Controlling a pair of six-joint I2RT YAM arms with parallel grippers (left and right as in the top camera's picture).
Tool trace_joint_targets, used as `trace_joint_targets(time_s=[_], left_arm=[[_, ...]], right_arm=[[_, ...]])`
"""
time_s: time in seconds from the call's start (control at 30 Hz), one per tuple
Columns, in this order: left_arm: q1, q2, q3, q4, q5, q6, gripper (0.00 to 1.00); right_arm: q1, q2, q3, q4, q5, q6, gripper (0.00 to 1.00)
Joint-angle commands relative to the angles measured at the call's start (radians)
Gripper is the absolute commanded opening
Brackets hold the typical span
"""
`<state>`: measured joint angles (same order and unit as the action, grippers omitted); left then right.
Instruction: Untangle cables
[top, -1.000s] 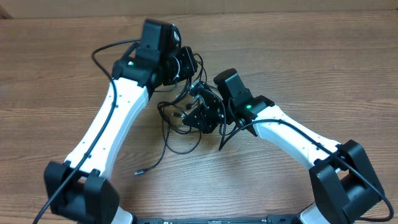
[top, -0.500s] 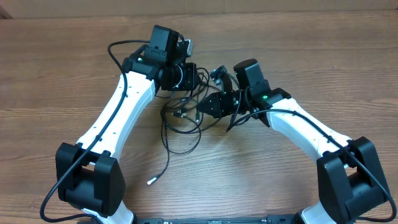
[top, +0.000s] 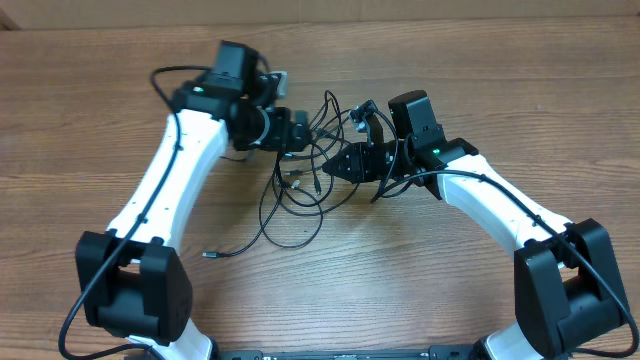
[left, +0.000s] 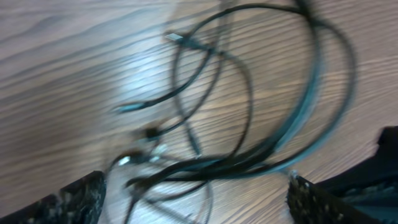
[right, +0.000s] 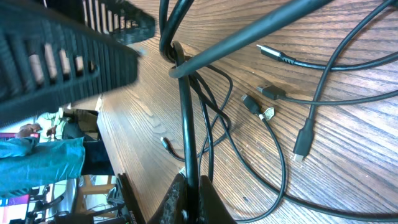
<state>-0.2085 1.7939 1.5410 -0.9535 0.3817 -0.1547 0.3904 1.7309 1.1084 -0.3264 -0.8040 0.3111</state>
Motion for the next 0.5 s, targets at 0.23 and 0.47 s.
trace_joint_targets(time_s=[0.23,0.47], left_arm=[[0.057,-0.026,0.008,-0.047,0.117,0.288,0.44],[0.058,0.037,0.000,-0.033,0.113,0.359,0.46]], right_arm=[[-0.001,0.005,0.000,-0.001,-0.014,0.000,0.04],[-0.001,0.005,0.000,-0.011,-0.014,-0.001,0.04]])
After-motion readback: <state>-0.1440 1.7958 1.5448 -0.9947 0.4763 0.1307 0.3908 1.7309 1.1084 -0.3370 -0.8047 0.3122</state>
